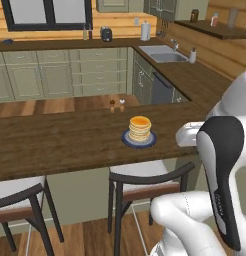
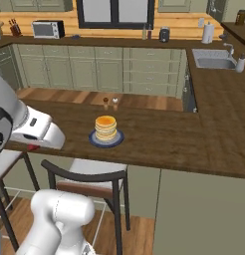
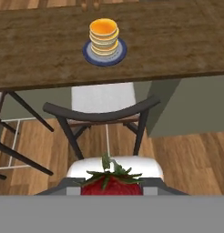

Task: Take the strawberry from the fridge and place it on top of the pancake, located on the dining counter.

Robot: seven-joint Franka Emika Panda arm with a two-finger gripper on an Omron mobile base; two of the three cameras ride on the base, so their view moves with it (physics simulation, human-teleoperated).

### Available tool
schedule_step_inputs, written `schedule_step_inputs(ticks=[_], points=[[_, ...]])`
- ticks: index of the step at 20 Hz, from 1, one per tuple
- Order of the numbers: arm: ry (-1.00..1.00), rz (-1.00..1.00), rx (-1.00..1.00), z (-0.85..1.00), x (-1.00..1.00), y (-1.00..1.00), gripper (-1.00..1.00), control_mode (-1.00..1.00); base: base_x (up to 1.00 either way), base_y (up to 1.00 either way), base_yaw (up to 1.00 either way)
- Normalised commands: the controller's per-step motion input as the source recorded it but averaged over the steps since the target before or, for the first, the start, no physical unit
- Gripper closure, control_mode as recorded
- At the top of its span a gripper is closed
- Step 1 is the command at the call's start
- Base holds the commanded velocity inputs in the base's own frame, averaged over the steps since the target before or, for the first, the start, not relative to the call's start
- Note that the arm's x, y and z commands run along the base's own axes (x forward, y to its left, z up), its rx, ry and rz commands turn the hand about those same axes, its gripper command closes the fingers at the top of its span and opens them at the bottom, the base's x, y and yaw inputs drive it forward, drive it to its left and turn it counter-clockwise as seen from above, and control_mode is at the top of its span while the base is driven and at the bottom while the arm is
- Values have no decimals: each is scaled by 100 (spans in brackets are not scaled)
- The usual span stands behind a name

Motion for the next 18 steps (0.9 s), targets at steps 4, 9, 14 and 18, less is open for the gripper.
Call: schedule_step_inputs(ticks=[4, 9, 14, 18], points=[[0, 0, -4, 15, 100, 0, 100, -100, 0, 0, 0], [11, 1, -3, 1, 100, 12, 100, -100, 0, 0, 0], [4, 0, 3, -33, 100, -21, 100, -100, 0, 0, 0], [16, 2, 10, -53, 100, -35, 100, -100, 0, 0, 0]])
